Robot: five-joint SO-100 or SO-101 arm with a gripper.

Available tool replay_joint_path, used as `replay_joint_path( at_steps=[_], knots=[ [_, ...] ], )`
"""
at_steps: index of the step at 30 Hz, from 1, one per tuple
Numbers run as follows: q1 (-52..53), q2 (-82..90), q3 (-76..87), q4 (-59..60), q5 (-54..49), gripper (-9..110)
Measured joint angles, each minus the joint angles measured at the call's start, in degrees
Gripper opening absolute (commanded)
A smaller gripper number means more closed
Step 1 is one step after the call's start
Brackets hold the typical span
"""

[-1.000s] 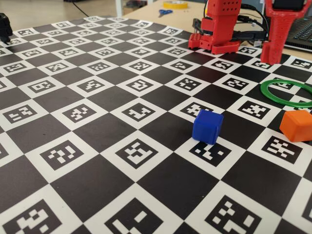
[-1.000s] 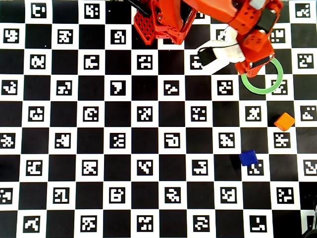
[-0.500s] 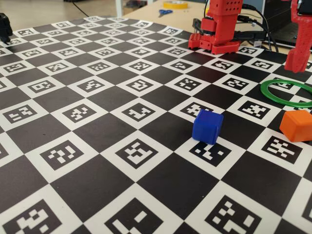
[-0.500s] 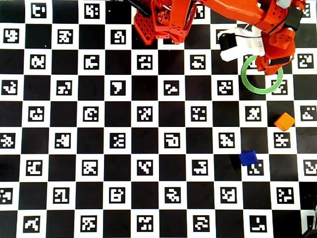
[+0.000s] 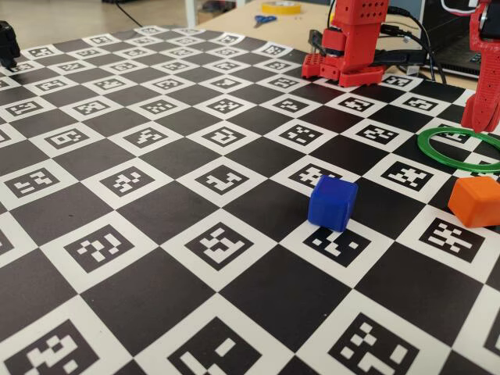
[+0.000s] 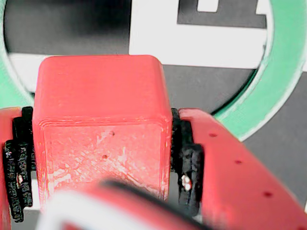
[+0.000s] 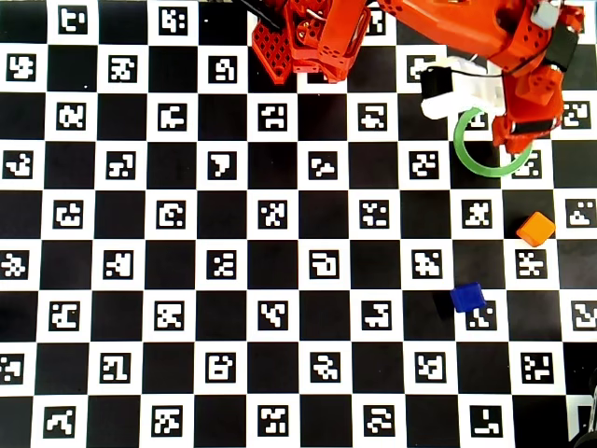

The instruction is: Grab the red cube then put it in the green circle then put the blue cube on top and finally the orange cube on top

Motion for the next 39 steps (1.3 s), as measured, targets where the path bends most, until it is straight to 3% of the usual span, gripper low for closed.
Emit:
replay_joint_path(
  at_steps=[31,34,39],
  knots=[
    [0.0,-3.3,4.2,-4.2,-1.4,-3],
    [0.0,-3.3,4.2,-4.6,-1.4,13],
    [0.0,-3.3,4.2,-4.6,-0.7,14]
  ],
)
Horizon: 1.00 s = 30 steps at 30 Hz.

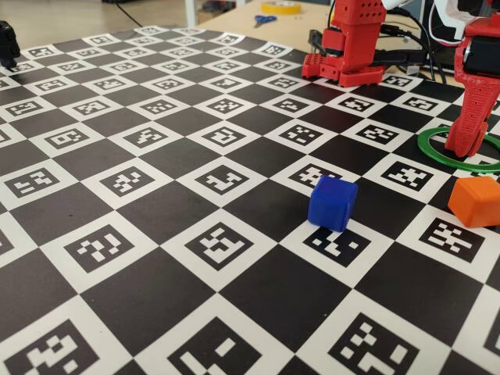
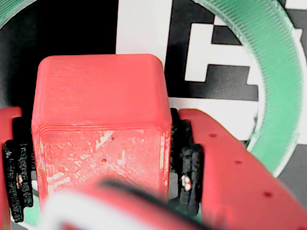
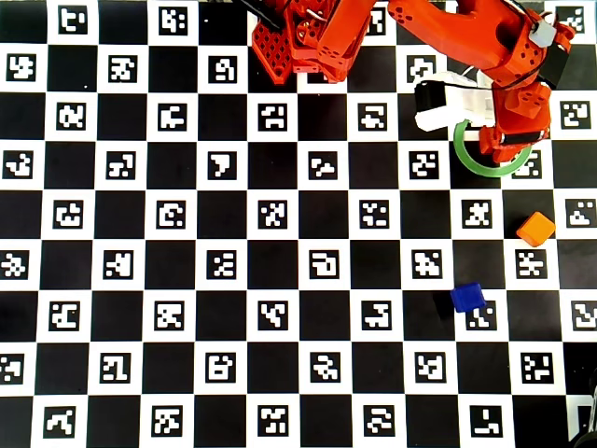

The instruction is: Grab the red cube then put it in the green circle then put the blue cube on top and finally the orange cube on top

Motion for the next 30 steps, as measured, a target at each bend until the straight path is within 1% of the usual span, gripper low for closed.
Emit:
replay_joint_path(
  at_steps=[2,5,6,14,20,30],
  knots=[
    [0.0,0.0,0.0,0.0,0.0,16],
    [0.0,0.0,0.0,0.0,0.1,33],
    [0.0,0.0,0.0,-0.1,0.4,35],
    [-0.4,-0.1,0.5,0.7,0.9,45],
    [-0.4,-0.1,0.5,1.0,0.9,46],
    [-0.4,-0.1,-1.3,5.7,0.6,47]
  ],
)
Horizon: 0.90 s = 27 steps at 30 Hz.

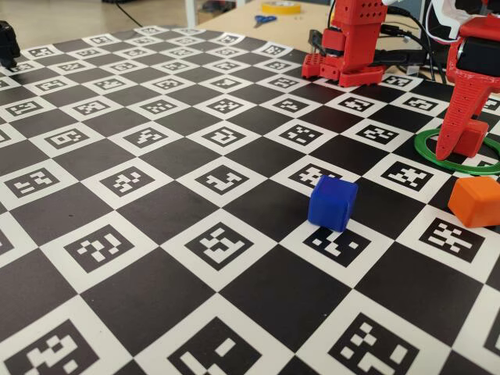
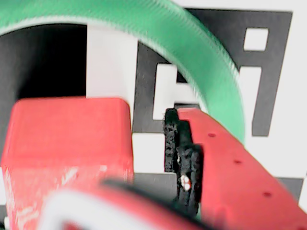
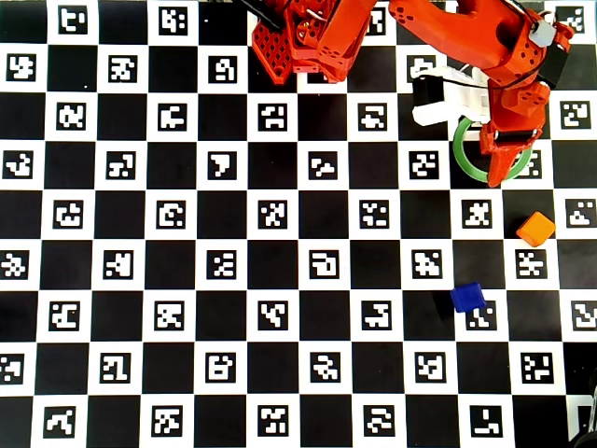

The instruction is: Grab the red cube then put it in the green circle then put the blue cube on top and finally the orange cube on top

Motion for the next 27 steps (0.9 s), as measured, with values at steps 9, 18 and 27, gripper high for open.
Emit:
replay_joint_path(
  at_steps=[9,18,27],
  knots=[
    [0.0,0.0,-4.7,5.3,-1.0,49],
    [0.0,0.2,-9.8,10.9,-1.7,49],
    [0.0,2.9,-14.3,15.2,-4.5,49]
  ],
)
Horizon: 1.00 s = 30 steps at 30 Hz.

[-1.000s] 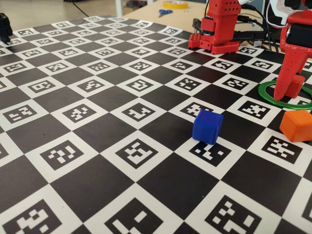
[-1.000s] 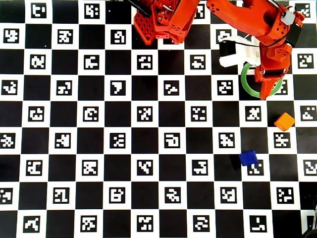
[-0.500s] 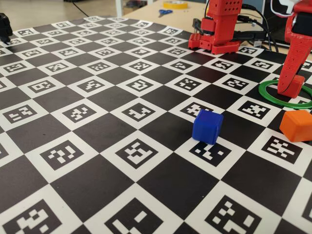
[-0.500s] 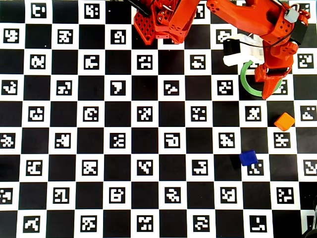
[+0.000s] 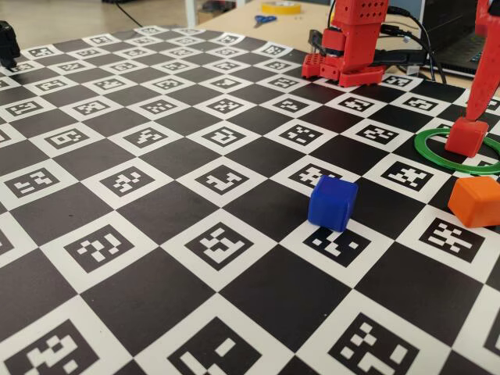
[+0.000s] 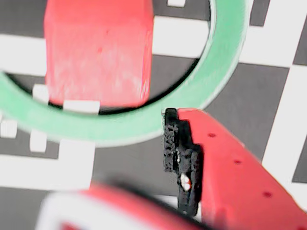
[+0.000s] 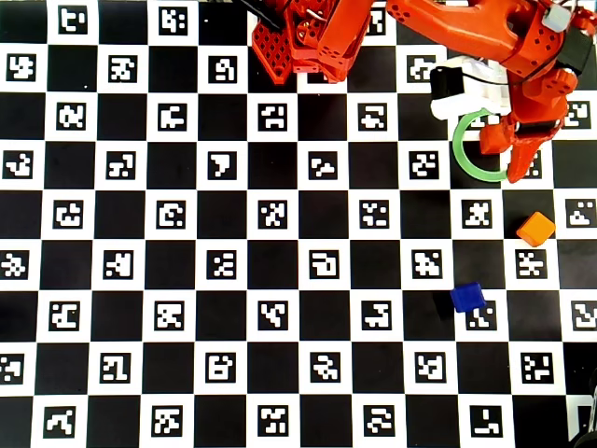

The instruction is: Grab the red cube then put it in the green circle then put the blue cube on top and finally the orange cube on top

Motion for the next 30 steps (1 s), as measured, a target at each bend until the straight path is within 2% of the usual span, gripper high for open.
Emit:
replay_joint_path(
  at_steps=[17,30],
  knots=[
    [3.7,0.0,-11.4,7.0,-7.2,47],
    [4.7,-0.1,-18.9,8.8,-6.3,44]
  ],
)
